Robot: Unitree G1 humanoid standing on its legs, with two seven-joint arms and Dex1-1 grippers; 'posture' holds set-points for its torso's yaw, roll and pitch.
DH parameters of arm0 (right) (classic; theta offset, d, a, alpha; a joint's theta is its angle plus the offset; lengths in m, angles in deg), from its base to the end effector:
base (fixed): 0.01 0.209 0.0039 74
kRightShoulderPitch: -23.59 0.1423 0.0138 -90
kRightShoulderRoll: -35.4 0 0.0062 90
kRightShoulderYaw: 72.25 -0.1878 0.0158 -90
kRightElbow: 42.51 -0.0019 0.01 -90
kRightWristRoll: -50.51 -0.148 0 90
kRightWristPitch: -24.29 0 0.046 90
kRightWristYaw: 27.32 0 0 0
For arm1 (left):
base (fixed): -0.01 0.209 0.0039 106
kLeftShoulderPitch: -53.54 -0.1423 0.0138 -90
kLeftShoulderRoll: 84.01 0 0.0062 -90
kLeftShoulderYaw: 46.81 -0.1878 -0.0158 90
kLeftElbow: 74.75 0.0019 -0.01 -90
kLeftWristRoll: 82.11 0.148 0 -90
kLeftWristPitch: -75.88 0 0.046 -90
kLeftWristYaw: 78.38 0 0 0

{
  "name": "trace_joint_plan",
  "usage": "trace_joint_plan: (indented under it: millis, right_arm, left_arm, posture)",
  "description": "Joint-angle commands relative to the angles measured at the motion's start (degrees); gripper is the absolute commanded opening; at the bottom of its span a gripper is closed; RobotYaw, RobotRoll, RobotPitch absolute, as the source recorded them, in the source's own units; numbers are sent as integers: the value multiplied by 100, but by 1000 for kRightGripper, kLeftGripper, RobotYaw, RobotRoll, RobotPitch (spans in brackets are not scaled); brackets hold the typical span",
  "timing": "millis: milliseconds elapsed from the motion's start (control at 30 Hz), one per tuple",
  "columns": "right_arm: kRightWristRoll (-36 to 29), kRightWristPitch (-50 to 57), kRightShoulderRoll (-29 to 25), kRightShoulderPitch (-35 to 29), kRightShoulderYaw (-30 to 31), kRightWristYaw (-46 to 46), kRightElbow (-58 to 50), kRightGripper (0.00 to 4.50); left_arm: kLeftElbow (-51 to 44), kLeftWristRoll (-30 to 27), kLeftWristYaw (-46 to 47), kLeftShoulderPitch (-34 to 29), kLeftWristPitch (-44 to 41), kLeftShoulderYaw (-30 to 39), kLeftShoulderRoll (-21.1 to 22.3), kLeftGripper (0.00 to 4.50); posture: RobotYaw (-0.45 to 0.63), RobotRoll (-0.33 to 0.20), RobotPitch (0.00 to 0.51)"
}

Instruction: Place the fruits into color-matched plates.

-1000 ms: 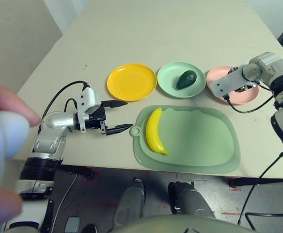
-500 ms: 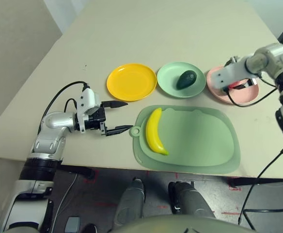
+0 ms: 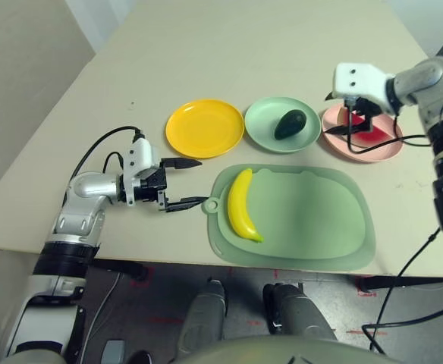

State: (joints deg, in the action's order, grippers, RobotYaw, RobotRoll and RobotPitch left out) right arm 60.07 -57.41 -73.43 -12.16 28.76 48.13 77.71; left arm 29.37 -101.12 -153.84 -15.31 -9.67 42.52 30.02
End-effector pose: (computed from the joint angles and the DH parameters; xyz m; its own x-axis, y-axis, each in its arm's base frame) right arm 0.3521 -0.2183 0.2314 0.4367 0.6662 -0.6045 -0.8806 0.1791 -0.4388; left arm 0.2761 0.2768 0.1396 0.3398 -0.9013 -0.2686 0.9174 0.2547 0.3058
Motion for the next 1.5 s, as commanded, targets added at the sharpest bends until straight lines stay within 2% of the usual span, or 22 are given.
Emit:
trace_joint_plan:
  millis: [33, 100, 200, 300, 400, 567, 667, 767, 967, 1167, 1500]
  right_arm:
    - [-635, 1459, 139, -521, -471, -382, -1597, 4464]
    - [-1142, 1962, 247, -986, -728, -489, -2405, 4464]
    - [-1719, 2042, 106, -1899, -843, -326, -3421, 4464]
    - [-2149, 2213, -23, -2484, -931, -322, -3944, 4464]
    - [-2617, 2390, -101, -3113, -1015, -358, -4455, 4464]
    - [-2878, 1739, -369, -3929, -918, -125, -4879, 4464]
    - [-3122, 1517, -443, -4223, -926, -7, -4964, 4464]
    - [-3301, 1391, -431, -4343, -996, -40, -4860, 4464]
    - [-3681, 1489, -326, -4372, -1144, -386, -4816, 4464]
    - [-3622, 1227, -473, -4695, -1066, -445, -4837, 4464]
    - [-3752, 1348, -402, -4953, -1026, -955, -5291, 4464]
  left_arm:
    - [30, 78, -66, -52, 82, -25, 65, 4500]
    - [34, 67, -74, -51, 82, -6, 95, 4500]
    - [49, 69, -91, -61, 103, 4, 136, 4500]
    - [50, 130, -149, -39, 221, -47, 187, 4500]
    - [46, 280, -323, 238, 492, -141, 311, 4500]
    - [268, 552, -771, 912, 1052, -354, 483, 4500]
    - [420, 714, -1158, 1327, 1622, -618, 476, 4500]
    - [590, 944, -1610, 1775, 2627, -986, 431, 4500]
    - [795, 853, -1704, 2456, 3851, -1826, 272, 4500]
    - [1146, 868, -1704, 2731, 4500, -2548, 7, 4500]
    - [1920, 1022, -1704, 3254, 4996, -3155, -466, 4500]
  posture:
    - [19, 0, 156]
    - [19, 0, 156]
    - [19, 0, 152]
    - [19, 0, 149]
    - [21, 0, 149]
    - [19, 0, 147]
    - [8, 0, 143]
    - [-1, 0, 142]
    - [-21, 0, 142]
    - [-53, 0, 139]
    - [-91, 0, 140]
